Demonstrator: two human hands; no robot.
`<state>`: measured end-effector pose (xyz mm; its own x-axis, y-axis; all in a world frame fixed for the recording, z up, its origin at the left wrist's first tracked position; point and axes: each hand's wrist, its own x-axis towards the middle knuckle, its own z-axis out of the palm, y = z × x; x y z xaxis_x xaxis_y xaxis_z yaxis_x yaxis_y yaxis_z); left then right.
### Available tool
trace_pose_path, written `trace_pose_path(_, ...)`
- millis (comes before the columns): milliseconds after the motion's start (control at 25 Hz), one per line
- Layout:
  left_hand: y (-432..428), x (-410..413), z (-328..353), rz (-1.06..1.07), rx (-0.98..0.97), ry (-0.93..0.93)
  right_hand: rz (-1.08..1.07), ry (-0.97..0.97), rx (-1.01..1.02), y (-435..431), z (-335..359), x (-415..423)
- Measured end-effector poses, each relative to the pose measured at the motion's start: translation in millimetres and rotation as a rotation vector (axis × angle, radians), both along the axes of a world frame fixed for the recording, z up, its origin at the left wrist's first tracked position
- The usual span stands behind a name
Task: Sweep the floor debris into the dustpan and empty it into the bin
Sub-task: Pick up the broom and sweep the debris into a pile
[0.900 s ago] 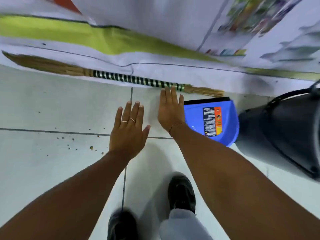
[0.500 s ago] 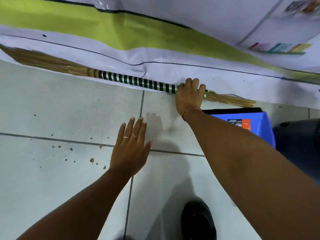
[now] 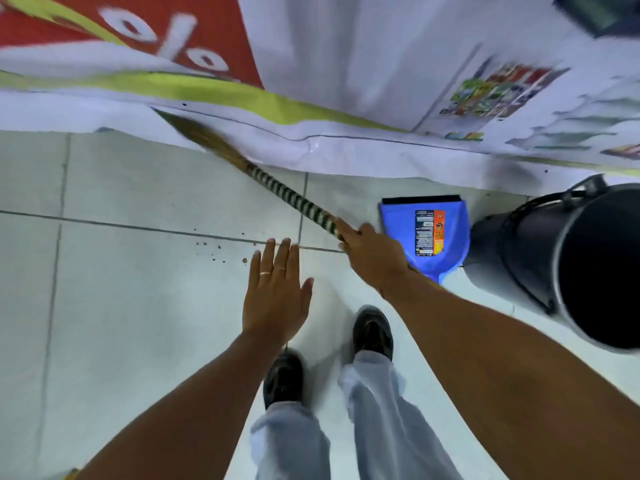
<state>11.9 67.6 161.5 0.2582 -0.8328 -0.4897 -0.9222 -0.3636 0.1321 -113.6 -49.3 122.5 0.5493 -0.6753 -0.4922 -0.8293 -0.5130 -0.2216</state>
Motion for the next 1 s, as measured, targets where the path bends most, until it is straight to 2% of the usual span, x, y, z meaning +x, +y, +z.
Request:
trace_pose_path(80, 18.9, 6.3, 42.4, 0.028, 0.029, 0.026, -0.059, 0.107, 0.022, 21.0, 39.6, -23.7)
trace_pose_path(200, 42.7, 12.1, 68.4, 0.084, 0.195, 0.152, -0.062, 0.294, 0.244, 48.1, 71.3, -48.6)
trace_pose_path(280, 59.6, 15.5, 79.3, 0.074, 0.239, 0.145, -0.036, 0.324, 0.316, 78.9, 85.4, -48.2)
trace_pose_path(480, 92.7, 21.6, 98.5, 0.074, 0.177, 0.145, -0.063, 0.296, 0.349, 154.6, 95.5, -24.8)
trace_pose_path(560, 98.9, 25.3, 103.8, 0.094, 0.104, 0.121, -0.139, 0.226, 0.197, 179.2, 109.7, -17.7)
trace_pose_path(640, 109.6, 22.1, 109.8, 0.101, 0.052, 0.104, -0.265, 0.151, 0.138, 207.2, 127.5, -11.4)
trace_pose_path(760, 133.4, 10.4, 117.4, 0.189, -0.031, 0.166, -0.486, 0.069, 0.477, 233.6, 142.5, 3.8)
trace_pose_path(800, 144.7, 4.4, 121.9, 0.246, -0.059, 0.192, -0.515, 0.048, 0.515, 240.0, 146.0, 1.4)
trace_pose_path(880, 166.6, -7.4, 129.8, 0.346, -0.093, 0.223, -0.568, 0.025, 0.469, 249.8, 158.3, -17.3)
trace_pose_path(1000, 203.6, -25.5, 143.8, 0.383, -0.095, 0.248, -0.6, 0.114, 0.395, 281.0, 173.3, -66.6)
